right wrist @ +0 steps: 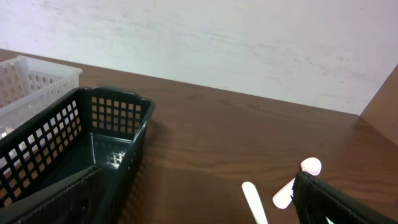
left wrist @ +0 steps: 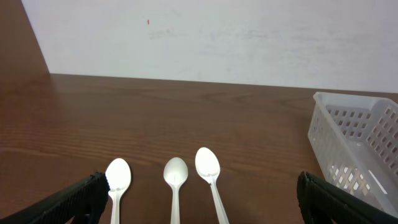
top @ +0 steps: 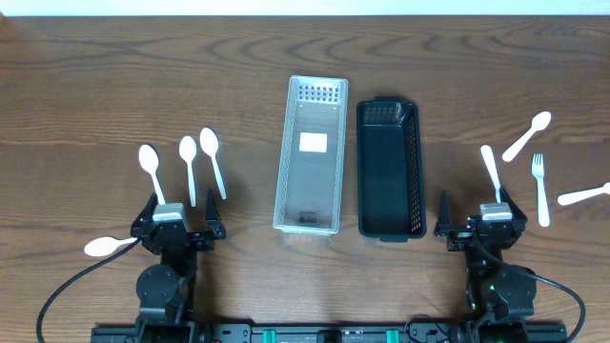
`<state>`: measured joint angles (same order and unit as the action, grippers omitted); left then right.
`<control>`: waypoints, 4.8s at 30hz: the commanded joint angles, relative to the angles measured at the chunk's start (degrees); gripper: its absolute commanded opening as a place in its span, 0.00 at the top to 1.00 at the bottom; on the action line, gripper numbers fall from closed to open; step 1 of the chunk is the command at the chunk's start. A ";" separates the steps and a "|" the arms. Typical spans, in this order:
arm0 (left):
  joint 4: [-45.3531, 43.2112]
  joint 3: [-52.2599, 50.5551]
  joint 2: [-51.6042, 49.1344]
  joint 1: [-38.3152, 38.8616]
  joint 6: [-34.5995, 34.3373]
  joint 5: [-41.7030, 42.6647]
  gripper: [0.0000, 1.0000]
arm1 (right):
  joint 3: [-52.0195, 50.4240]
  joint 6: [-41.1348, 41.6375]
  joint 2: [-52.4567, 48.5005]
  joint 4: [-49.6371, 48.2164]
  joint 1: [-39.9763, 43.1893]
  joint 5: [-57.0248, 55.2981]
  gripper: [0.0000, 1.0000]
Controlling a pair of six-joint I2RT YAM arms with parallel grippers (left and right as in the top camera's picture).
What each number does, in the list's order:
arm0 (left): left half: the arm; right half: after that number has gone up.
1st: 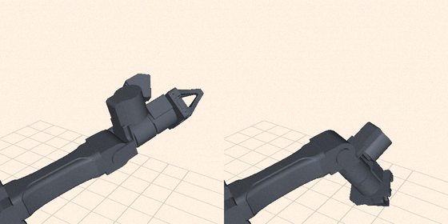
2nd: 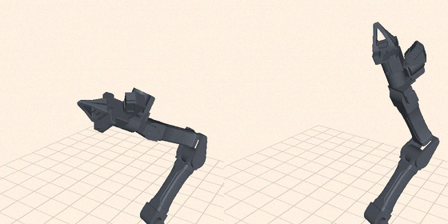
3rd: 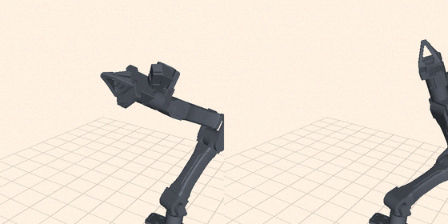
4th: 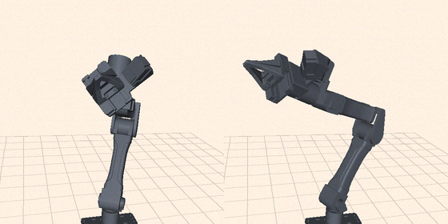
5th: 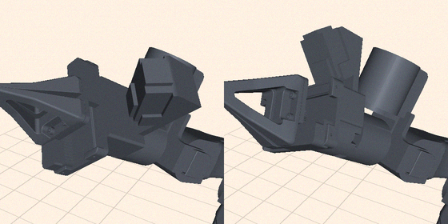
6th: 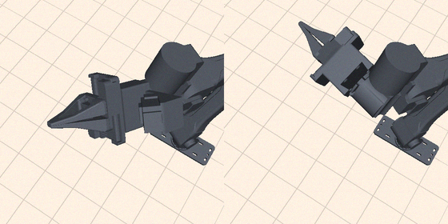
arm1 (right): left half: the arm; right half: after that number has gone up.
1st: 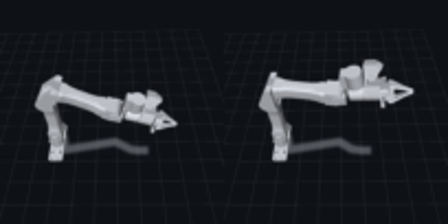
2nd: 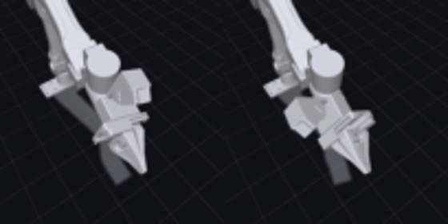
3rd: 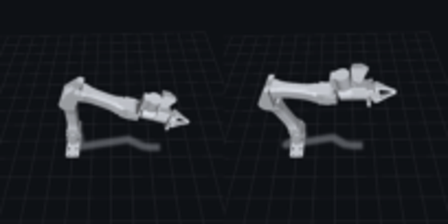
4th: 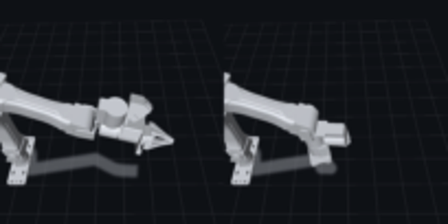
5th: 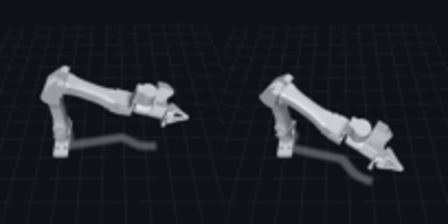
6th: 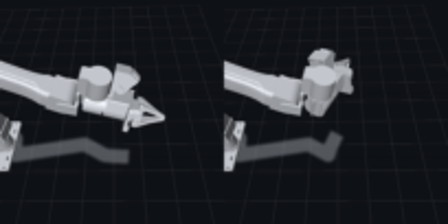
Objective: Pack container
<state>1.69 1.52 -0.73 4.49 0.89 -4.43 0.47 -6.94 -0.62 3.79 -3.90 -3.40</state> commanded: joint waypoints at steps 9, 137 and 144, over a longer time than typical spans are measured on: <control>2.10 -1.27 0.39 -0.46 -0.07 0.17 0.02 | -0.15 -0.42 0.28 0.24 -0.66 0.26 0.01; 49.09 62.75 -57.51 -0.46 -11.41 0.33 0.02 | 70.97 -14.29 -112.39 51.54 26.23 2.36 0.01; 49.09 62.75 -57.51 -0.46 -11.41 0.35 0.02 | 69.77 -13.81 -112.96 50.14 26.21 2.38 0.01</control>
<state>50.61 63.16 -58.39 4.47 -11.55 -3.25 71.09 -21.65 -112.46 54.78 21.98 -1.69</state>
